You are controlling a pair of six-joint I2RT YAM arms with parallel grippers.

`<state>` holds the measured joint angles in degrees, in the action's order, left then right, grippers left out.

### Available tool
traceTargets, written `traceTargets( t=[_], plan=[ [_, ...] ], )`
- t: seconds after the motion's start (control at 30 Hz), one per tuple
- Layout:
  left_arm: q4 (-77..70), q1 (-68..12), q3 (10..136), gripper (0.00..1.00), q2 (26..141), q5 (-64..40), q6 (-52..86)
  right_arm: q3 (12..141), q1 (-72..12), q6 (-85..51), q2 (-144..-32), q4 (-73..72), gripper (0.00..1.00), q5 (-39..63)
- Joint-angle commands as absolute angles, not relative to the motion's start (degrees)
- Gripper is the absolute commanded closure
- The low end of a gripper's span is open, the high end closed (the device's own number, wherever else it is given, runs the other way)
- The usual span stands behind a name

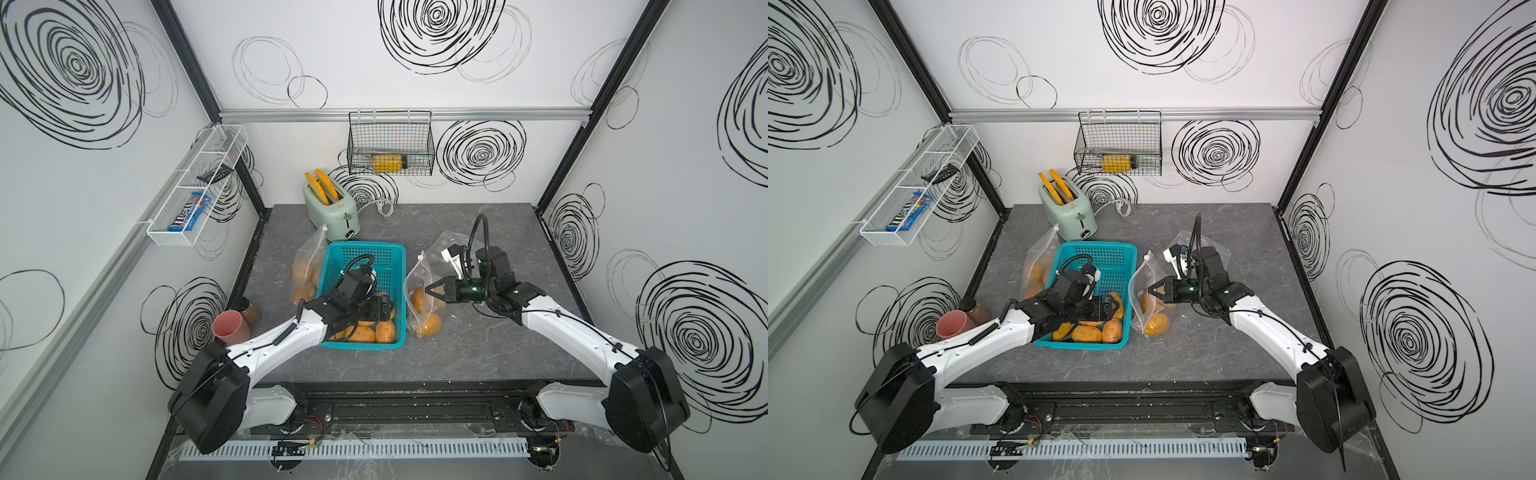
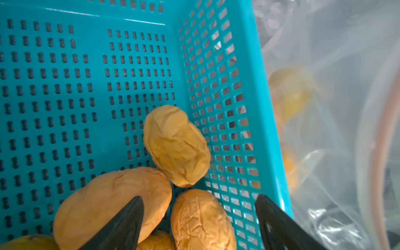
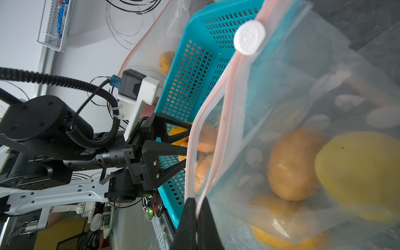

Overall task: Put the potatoes into a zipper bag and zip it
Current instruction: Pick up the potato from the basket.

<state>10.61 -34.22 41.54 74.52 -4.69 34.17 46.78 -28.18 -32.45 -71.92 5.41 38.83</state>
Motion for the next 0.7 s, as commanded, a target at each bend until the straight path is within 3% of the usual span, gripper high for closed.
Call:
traceTargets(
  t=[0.0,0.27,0.67],
  plan=[
    [3.89,-34.54,43.07,0.15,76.26,-0.57,36.56,47.55,-28.37,-30.64,-72.43,6.74,1.0,37.05],
    [6.06,-35.07,48.96,0.19,86.28,2.52,35.04,47.56,-28.46,-30.76,-72.85,6.82,1.0,36.5],
    [9.61,-36.21,51.84,0.17,95.1,6.08,32.36,46.86,-28.43,-30.08,-71.85,7.43,1.0,36.44]
  ],
)
